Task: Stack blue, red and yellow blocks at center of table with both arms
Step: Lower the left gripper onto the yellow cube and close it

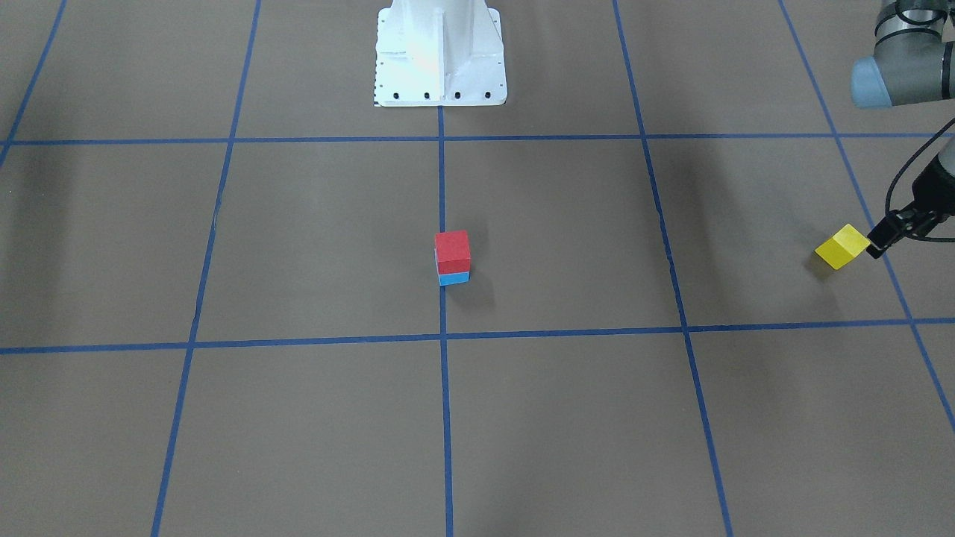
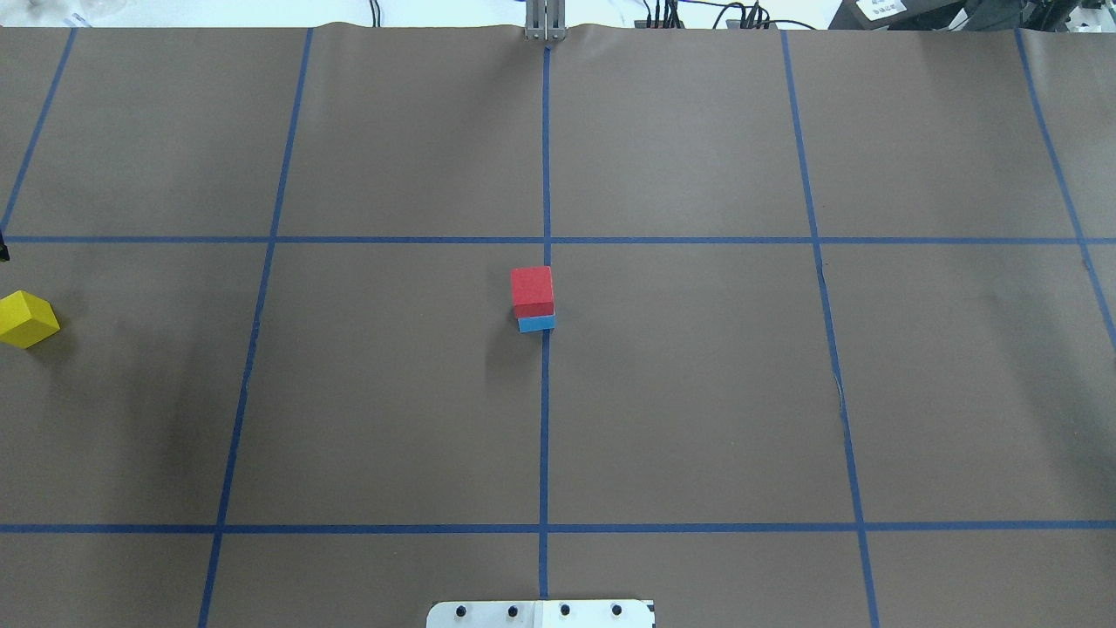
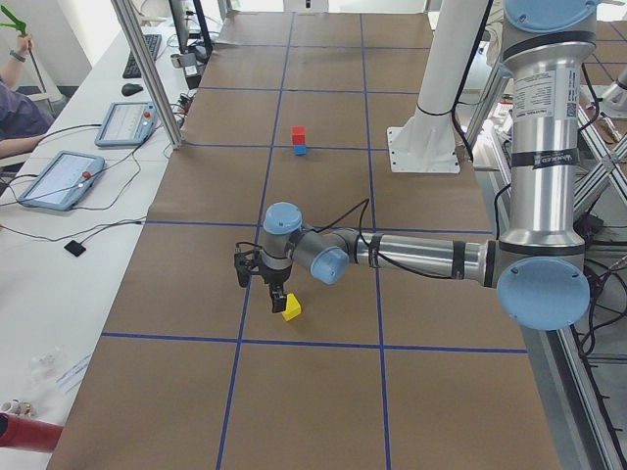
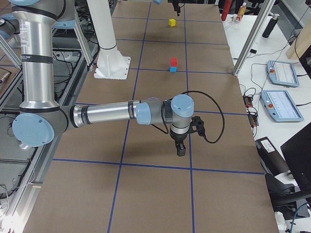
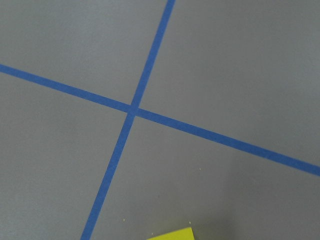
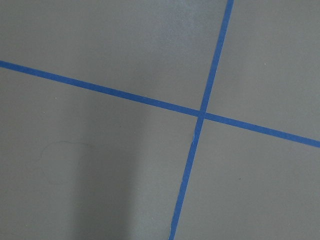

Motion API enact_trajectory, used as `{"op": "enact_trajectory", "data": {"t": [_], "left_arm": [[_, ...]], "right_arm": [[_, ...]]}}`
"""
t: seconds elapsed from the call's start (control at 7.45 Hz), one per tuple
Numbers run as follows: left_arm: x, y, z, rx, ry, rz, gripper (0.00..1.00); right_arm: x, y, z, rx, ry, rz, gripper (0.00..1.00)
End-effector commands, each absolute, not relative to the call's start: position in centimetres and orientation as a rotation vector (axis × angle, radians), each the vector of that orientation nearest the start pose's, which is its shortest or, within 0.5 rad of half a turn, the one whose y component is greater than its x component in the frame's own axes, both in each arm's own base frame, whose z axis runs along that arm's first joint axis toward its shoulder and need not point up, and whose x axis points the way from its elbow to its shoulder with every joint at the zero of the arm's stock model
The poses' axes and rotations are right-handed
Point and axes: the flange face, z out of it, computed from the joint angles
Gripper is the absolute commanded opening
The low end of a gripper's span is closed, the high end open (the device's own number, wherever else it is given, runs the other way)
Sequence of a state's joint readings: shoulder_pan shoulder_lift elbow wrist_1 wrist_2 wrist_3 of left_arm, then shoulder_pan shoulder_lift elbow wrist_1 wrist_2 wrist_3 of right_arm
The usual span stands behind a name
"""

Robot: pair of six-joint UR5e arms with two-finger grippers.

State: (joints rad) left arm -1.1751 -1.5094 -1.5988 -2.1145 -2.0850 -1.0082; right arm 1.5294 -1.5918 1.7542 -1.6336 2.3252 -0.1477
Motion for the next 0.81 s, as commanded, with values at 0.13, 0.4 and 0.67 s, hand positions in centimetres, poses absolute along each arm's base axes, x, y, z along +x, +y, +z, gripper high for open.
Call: {"op": "enact_trajectory", "data": {"t": [0.13,0.4,0.67], "left_arm": [[11.6,-49.3,64.2,0.054,0.754,-0.553,1.00],[11.7,-48.9,64.3,0.053,0.755,-0.544,1.00],[13.5,-48.3,64.7,0.031,0.747,-0.514,1.00]], "right_arm": [[4.5,-48.8,58.2,0.144,-0.746,-0.222,1.00],[4.5,-48.8,58.2,0.144,-0.746,-0.222,1.00],[4.5,-48.7,58.2,0.144,-0.746,-0.222,1.00]]}}
